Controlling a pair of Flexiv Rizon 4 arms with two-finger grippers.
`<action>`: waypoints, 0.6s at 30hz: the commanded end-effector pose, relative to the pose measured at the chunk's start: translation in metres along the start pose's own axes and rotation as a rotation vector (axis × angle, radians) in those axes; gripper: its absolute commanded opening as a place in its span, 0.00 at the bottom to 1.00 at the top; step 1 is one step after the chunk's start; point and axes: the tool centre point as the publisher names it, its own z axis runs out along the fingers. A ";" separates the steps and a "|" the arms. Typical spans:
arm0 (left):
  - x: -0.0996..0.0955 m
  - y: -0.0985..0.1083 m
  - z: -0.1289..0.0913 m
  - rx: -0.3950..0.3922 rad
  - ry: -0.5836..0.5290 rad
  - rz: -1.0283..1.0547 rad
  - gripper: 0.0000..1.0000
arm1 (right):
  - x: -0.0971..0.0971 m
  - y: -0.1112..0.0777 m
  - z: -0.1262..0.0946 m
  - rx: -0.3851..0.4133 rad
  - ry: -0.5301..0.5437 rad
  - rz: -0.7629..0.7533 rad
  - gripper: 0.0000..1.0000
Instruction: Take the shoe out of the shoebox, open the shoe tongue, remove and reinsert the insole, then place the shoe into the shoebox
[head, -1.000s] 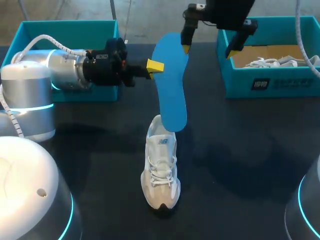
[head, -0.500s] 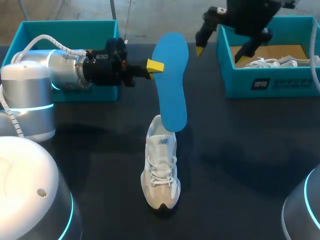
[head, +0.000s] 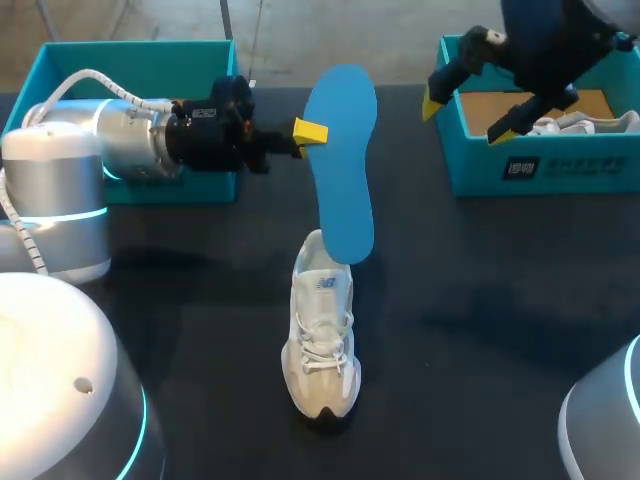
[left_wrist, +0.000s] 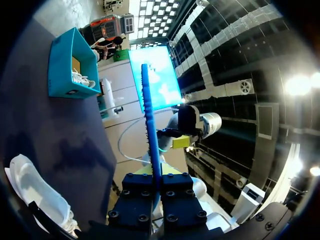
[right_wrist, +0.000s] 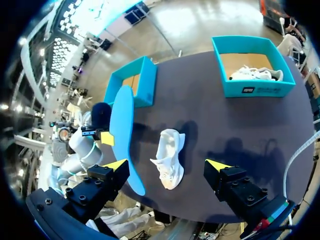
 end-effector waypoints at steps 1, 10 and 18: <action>0.000 0.001 0.000 0.000 -0.001 0.000 0.00 | -0.007 0.002 0.006 0.006 0.293 0.000 1.00; 0.000 0.001 0.000 0.000 -0.001 0.000 0.00 | -0.011 0.004 0.013 0.020 0.513 -0.020 1.00; 0.000 0.001 0.000 0.000 -0.001 0.000 0.00 | -0.018 0.001 0.018 0.033 0.606 -0.019 1.00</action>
